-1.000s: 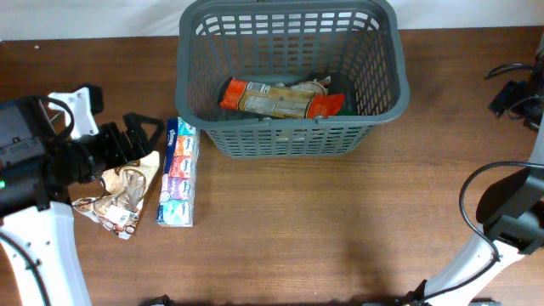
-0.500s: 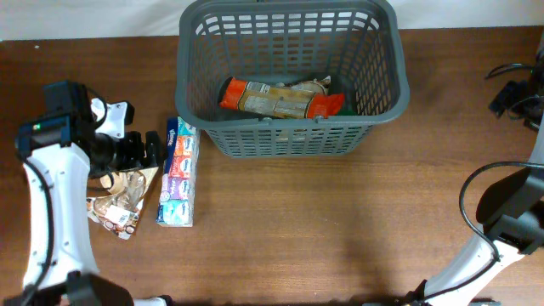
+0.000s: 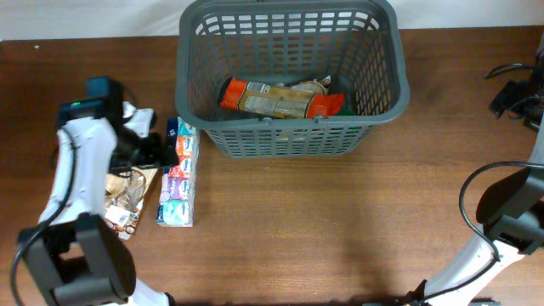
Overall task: Pack container
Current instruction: 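Move the left gripper down onto the blue tissue pack strip and grasp it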
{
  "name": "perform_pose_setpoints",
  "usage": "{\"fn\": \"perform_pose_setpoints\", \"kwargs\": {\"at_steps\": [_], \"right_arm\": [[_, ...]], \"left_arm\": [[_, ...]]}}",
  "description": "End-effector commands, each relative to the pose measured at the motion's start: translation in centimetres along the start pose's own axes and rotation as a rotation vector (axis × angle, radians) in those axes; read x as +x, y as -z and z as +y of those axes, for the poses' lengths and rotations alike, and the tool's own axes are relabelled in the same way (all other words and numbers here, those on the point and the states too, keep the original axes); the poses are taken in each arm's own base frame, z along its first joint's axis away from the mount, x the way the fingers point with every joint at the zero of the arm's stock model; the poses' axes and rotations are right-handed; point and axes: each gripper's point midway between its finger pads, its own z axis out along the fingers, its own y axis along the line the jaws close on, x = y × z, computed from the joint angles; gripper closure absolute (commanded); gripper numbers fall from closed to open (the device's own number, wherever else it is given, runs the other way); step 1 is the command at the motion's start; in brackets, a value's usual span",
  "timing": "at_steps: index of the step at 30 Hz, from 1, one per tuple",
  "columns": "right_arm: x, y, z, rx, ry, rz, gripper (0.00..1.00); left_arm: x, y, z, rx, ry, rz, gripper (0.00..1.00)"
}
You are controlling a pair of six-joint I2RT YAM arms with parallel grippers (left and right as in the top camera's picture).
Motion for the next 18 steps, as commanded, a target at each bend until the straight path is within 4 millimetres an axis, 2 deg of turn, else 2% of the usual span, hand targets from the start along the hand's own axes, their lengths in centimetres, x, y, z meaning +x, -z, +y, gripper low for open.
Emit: {"fn": "perform_pose_setpoints", "kwargs": {"at_steps": [1, 3, 6, 18], "right_arm": [[-0.1, -0.2, -0.3, 0.004, -0.022, 0.002, 0.01], [-0.1, -0.2, -0.3, 0.004, -0.022, 0.002, 0.01], [-0.1, -0.2, -0.3, 0.004, -0.022, 0.002, 0.01], [-0.1, -0.2, -0.3, 0.004, -0.022, 0.002, 0.01]], "left_arm": [[-0.4, -1.1, -1.7, -0.059, -0.063, 0.024, 0.01], [-1.1, -1.6, -2.6, -0.058, -0.077, 0.009, 0.01], [-1.9, -2.7, -2.8, -0.058, -0.082, 0.000, 0.01], [-1.1, -6.6, -2.3, -0.056, -0.073, 0.114, 0.01]]}}
